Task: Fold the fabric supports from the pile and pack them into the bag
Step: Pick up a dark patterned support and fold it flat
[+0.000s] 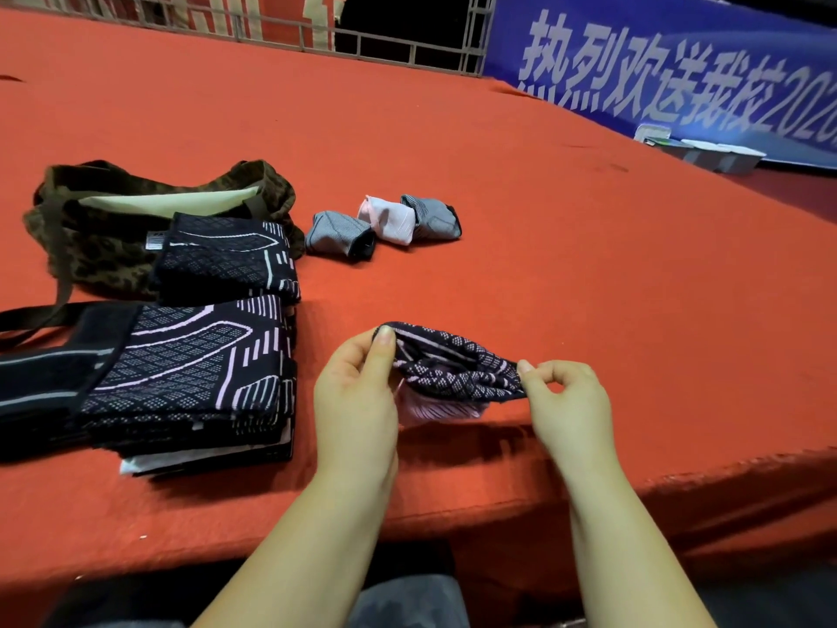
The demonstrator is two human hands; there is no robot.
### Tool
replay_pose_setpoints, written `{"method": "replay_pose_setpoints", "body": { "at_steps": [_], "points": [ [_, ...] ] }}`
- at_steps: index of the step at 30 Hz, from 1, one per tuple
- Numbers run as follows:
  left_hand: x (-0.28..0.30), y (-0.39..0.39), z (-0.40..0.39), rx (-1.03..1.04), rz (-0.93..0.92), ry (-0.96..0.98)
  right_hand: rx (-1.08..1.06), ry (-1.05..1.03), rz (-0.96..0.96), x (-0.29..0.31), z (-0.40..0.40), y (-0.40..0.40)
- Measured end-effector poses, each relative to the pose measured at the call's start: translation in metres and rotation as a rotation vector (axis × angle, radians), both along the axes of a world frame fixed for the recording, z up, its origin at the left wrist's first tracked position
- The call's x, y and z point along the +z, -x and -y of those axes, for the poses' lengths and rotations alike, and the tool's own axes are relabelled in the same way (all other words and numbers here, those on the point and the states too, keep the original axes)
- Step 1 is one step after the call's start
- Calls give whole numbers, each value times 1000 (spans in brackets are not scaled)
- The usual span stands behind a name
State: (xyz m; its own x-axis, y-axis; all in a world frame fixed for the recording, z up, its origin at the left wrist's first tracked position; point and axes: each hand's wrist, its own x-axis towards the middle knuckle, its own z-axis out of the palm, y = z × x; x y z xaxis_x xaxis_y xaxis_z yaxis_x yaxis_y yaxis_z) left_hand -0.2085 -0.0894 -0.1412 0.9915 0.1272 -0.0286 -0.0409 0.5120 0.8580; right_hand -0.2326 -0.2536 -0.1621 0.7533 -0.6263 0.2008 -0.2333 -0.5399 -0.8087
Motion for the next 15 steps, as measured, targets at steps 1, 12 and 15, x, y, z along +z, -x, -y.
{"method": "replay_pose_setpoints", "body": {
  "at_steps": [1,12,15],
  "points": [
    [1,-1,2,-43,-68,111,-2,-8,18,-1,0,1],
    [-6,6,13,-55,25,-259,230,-47,334,21,-16,24],
    [-2,10,10,-12,96,-351,367,42,317,39,-22,30]
  ]
}}
